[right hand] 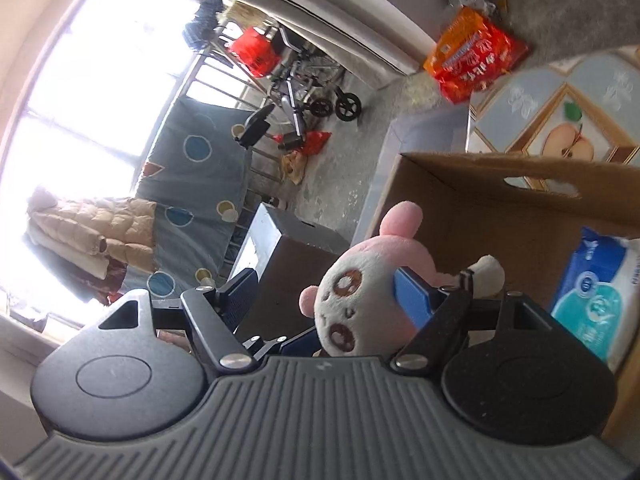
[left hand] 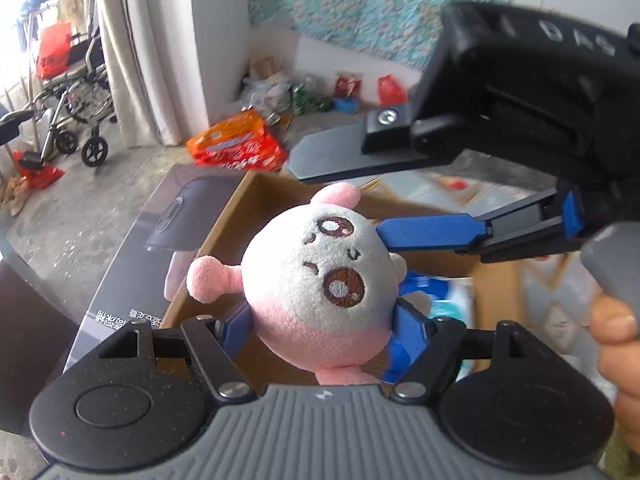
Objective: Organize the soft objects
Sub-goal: 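Carry the plush toy into the cardboard box and open the left tool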
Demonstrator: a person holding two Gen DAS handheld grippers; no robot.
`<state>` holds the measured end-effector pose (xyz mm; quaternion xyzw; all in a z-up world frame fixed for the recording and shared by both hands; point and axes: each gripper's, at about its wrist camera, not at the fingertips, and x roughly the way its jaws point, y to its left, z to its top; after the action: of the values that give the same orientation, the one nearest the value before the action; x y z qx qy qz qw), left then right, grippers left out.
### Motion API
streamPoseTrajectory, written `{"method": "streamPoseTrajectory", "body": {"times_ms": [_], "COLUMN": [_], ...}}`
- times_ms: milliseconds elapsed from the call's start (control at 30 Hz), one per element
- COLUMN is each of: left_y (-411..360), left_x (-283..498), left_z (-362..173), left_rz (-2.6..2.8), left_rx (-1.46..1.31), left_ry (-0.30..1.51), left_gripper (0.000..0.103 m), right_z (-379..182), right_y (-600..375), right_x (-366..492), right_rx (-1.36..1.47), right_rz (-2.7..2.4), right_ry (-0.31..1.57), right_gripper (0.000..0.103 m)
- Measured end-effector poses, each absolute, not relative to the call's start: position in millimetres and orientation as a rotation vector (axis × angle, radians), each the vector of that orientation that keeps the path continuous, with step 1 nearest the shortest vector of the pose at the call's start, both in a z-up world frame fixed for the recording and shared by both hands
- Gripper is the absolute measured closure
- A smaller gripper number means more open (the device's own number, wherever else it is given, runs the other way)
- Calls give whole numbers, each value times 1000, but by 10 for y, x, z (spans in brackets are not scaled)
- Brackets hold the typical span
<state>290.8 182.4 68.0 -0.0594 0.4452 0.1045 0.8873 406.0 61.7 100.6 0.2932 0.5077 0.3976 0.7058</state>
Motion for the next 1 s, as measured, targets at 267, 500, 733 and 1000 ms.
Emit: {"method": "streamPoseTrajectory", "body": {"times_ms": [267, 500, 733, 1000], "left_y": [2001, 1826, 1824, 1712], "left_x": [3094, 3273, 3341, 3396], "left_z": [282, 50, -10, -214], "left_rz": [241, 240, 233, 237], "left_rx": [-46, 95, 226, 407], "left_ry": [996, 1032, 981, 989], "left_gripper": [28, 28, 29, 28], "right_z": [316, 58, -19, -106], "right_y": [819, 886, 774, 746], "right_x": [4406, 4536, 4588, 4616], "right_rx": [742, 757, 794, 785], "right_rz": [826, 817, 815, 792], "right_ry": [1216, 1226, 1220, 1230], "right_gripper": [27, 27, 28, 27]}}
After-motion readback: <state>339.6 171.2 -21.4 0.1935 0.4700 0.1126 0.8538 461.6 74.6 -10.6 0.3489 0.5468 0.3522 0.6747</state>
